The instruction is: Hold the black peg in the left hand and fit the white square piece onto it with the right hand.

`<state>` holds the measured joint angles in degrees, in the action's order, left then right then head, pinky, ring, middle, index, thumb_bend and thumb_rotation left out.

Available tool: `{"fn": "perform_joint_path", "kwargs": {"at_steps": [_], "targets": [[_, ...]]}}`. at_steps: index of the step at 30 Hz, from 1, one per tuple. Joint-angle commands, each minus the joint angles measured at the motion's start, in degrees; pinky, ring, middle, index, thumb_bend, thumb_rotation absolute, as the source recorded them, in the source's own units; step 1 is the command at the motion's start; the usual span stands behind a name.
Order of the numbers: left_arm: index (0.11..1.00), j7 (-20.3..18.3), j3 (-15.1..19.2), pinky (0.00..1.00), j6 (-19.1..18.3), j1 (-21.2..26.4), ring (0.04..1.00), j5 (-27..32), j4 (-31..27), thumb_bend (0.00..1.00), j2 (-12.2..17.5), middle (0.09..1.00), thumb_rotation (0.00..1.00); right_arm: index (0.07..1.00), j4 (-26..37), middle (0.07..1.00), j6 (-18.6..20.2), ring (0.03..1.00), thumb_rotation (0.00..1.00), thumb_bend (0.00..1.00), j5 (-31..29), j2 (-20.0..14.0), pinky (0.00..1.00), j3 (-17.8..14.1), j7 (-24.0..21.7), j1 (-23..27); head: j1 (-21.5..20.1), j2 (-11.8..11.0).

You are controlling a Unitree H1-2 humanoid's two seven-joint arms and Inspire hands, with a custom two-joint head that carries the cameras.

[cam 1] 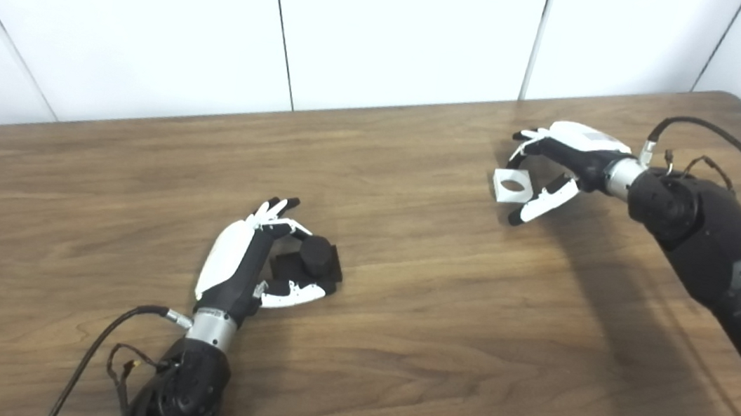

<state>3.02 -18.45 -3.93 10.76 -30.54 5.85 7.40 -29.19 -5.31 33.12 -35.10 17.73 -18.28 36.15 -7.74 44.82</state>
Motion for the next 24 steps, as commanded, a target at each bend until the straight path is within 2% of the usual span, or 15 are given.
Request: {"fn": "perform_joint_path", "kwargs": {"at_steps": [1, 11, 20, 24], "targets": [[0.492, -0.69, -0.14, 1.0, -2.82, -0.48, 1.0, -2.48, 1.18, 0.52, 0.75, 0.943, 0.09, 0.745, -1.2, 0.951, -1.25, 0.99, 0.43, 0.83, 0.39, 1.23, 0.98, -0.02, 2.73, 1.14, 0.12, 0.06], [0.492, -1.05, 0.21, 1.0, -3.51, -0.78, 1.0, -2.29, 0.32, 0.52, 0.9, 0.946, 0.09, 0.696, -3.42, 0.926, -1.97, 0.971, 0.35, 0.78, 0.31, 2.56, 0.99, 0.53, 7.01, 1.94, 0.27, 0.21], [0.492, -1.21, 0.42, 1.0, -3.21, -0.88, 1.0, -2.11, 0.21, 0.52, 1.34, 0.945, 0.09, 0.692, -2.99, 0.915, -4.0, 0.95, 0.3, 0.79, -0.12, 1.09, 0.98, 0.76, 6.37, 2.32, 0.15, 0.42], [0.492, -1.23, 0.7, 1.0, -3.05, -0.9, 1.0, -1.94, 0.04, 0.52, 1.44, 0.943, 0.09, 0.698, -2.13, 0.913, -3.73, 0.947, 0.28, 0.8, 0.22, 0.28, 0.98, 0.92, 5.16, 2.59, -0.01, 0.48]]}}
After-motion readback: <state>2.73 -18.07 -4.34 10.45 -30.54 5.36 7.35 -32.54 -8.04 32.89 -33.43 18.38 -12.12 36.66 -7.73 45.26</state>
